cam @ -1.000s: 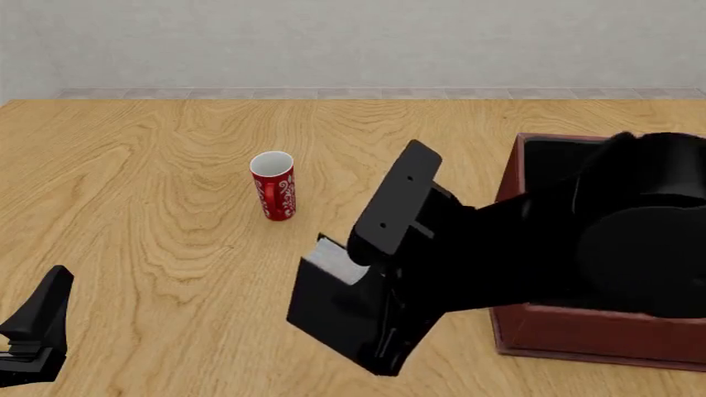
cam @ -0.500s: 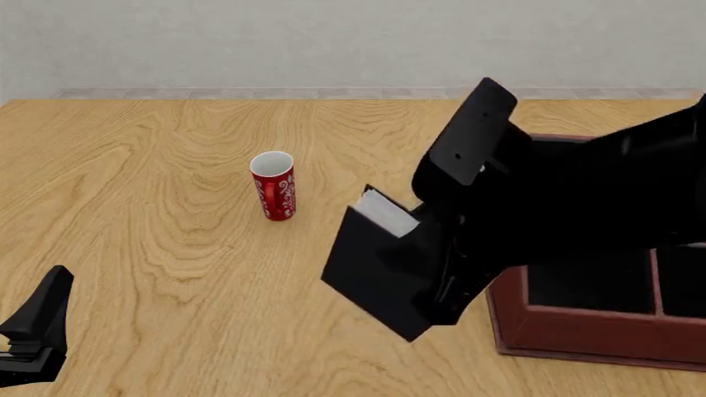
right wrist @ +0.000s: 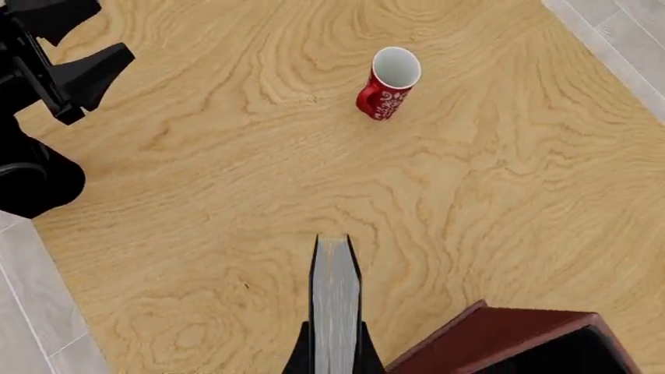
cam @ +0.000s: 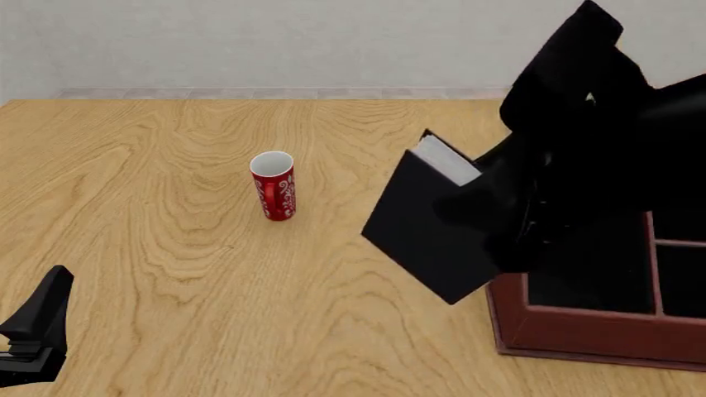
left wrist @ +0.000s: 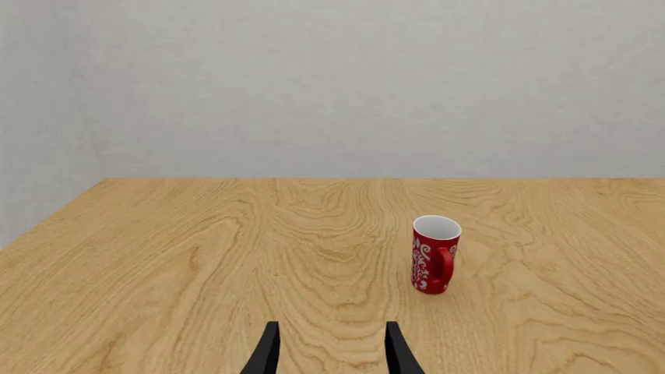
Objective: Pick up the book and place it in the left compartment of the caddy.
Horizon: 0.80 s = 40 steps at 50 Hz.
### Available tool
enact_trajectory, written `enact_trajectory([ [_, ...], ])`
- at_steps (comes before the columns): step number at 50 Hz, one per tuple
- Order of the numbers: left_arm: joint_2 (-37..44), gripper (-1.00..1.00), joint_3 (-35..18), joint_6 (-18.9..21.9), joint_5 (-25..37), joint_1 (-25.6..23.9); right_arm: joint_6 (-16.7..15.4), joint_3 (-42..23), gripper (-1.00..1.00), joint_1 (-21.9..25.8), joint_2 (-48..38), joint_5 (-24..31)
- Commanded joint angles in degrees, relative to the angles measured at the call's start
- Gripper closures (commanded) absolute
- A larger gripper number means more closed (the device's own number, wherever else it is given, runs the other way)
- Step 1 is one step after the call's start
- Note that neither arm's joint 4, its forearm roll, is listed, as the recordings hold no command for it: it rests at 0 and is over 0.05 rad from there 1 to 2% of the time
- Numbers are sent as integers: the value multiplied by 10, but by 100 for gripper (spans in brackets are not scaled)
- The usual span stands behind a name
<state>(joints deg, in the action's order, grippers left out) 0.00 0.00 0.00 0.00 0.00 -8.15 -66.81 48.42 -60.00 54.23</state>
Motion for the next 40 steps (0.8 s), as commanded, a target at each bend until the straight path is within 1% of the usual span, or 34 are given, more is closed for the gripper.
enact_trajectory([
  [1,0,-100,0,0,0,0,-8,-27,100,-35,29,33],
  [14,0,-100,0,0,0,0,-22,-47,100,-61,47,64],
  [15,0,-100,0,0,0,0,-24,-46,100,-70,52,68],
  [23,0,-100,0,0,0,0,-35,-55,100,-96,71,95],
  [24,0,-100,0,0,0,0,-41,-54,100,-103,76,98],
  [27,0,-100,0,0,0,0,-42,-58,100,-108,80,104],
  [33,0,-100,0,0,0,0,-50,-66,100,-134,99,125],
  [38,0,-100,0,0,0,0,-47,-67,100,-146,110,132],
  [40,0,-100,0,0,0,0,-50,-63,100,-155,116,133],
])
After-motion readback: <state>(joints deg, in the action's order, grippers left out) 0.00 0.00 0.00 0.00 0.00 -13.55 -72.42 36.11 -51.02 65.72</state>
